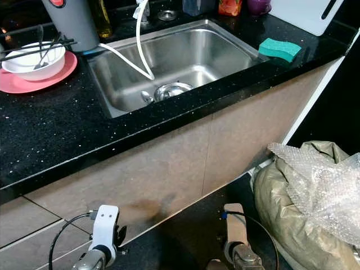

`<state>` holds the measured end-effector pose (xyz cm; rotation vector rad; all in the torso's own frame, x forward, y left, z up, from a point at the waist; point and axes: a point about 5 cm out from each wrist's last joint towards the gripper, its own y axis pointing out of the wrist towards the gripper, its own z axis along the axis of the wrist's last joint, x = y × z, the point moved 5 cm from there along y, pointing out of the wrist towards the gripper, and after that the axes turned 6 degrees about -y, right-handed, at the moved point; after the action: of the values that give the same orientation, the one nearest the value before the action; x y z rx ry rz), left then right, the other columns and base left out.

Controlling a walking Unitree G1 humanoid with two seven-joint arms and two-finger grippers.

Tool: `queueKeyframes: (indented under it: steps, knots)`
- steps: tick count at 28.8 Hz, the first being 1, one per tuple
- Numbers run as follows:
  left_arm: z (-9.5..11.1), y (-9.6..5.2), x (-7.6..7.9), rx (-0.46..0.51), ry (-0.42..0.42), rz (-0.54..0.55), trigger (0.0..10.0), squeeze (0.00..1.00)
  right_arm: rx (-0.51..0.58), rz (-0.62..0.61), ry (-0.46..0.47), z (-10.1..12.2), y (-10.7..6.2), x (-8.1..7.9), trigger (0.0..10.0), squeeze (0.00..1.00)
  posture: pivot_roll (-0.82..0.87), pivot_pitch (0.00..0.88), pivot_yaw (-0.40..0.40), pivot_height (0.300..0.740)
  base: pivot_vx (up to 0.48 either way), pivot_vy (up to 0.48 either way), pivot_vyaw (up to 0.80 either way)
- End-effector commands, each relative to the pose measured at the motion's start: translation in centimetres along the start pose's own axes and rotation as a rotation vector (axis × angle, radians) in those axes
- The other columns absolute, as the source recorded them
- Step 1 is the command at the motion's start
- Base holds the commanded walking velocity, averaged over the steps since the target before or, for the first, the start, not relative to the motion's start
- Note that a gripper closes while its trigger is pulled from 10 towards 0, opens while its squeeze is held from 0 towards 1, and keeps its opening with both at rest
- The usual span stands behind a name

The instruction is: Kitchen organization

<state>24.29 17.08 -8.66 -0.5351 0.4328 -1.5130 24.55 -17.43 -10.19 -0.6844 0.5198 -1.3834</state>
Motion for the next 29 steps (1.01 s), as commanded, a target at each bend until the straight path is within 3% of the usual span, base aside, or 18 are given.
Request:
queueKeyframes:
  steps: [1, 29]
  knots:
    - [-0.96, -0.36, -0.20, -0.025, -0.005, 0.008, 10.0, 0.00, -0.031, 0.010, -0.004, -1.02, -0.18, -0.41, 10.0, 0.00, 0.02, 0.125, 0.006, 0.740, 0.000, 0.000, 0.00]
    - [-1.01, -0.32, 0.09, -0.028, -0.004, 0.001, 10.0, 0.00, -0.035, 0.011, -0.005, -1.03, -0.16, -0.40, 10.0, 0.00, 0.01, 0.125, 0.003, 0.740, 0.000, 0.000, 0.00]
